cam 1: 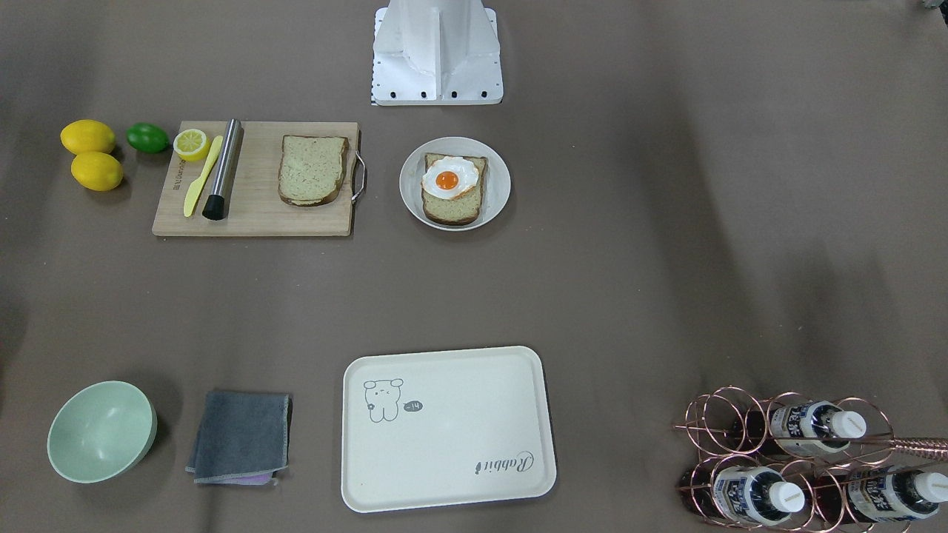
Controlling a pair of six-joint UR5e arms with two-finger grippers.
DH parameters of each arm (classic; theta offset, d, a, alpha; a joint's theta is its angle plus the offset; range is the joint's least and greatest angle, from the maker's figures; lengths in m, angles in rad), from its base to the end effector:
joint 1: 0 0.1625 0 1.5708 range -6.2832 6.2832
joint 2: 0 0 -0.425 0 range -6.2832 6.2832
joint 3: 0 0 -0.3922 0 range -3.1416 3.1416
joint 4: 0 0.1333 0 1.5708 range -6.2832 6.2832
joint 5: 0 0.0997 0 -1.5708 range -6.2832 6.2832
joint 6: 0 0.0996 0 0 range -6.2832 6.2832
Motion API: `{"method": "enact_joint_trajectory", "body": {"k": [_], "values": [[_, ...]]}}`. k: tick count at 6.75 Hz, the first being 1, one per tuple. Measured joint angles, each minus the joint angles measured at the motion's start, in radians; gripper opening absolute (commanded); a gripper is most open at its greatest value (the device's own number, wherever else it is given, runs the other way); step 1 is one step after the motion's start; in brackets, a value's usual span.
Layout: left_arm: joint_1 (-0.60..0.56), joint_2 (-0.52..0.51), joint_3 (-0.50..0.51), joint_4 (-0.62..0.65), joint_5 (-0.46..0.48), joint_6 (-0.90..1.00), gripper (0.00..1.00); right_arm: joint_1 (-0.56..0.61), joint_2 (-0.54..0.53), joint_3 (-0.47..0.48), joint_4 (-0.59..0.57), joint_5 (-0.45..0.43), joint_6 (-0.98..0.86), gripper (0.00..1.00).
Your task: Make sandwich and place on tray
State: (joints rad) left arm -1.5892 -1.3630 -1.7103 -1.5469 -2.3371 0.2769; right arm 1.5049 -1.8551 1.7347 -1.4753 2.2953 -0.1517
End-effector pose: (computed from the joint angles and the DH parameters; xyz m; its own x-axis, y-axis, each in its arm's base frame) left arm -0.0715 -0.3950 0.6858 0.6968 0.1980 -0.6894 -0.1790 0.9787 0.1002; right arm 0.0429 -0.3716 0.6946 0.7297 -0.1832 0.6587 0.1782 0.9811 0.0755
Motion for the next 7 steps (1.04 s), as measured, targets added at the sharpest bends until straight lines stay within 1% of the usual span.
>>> {"method": "enact_joint_trajectory", "body": {"k": [3, 5, 7], "values": [[0.015, -0.016, 0.007, -0.090, -0.001, -0.007, 0.98, -0.020, 0.005, 0.009, -0.026, -0.008, 0.000, 1.00], [0.018, -0.015, 0.006, -0.103, -0.002, -0.008, 0.98, -0.024, 0.010, 0.046, -0.081, -0.006, 0.000, 1.00], [0.020, -0.011, 0.009, -0.099, -0.001, -0.006, 0.98, -0.024, 0.010, 0.067, -0.097, 0.003, 0.001, 1.00]]}}
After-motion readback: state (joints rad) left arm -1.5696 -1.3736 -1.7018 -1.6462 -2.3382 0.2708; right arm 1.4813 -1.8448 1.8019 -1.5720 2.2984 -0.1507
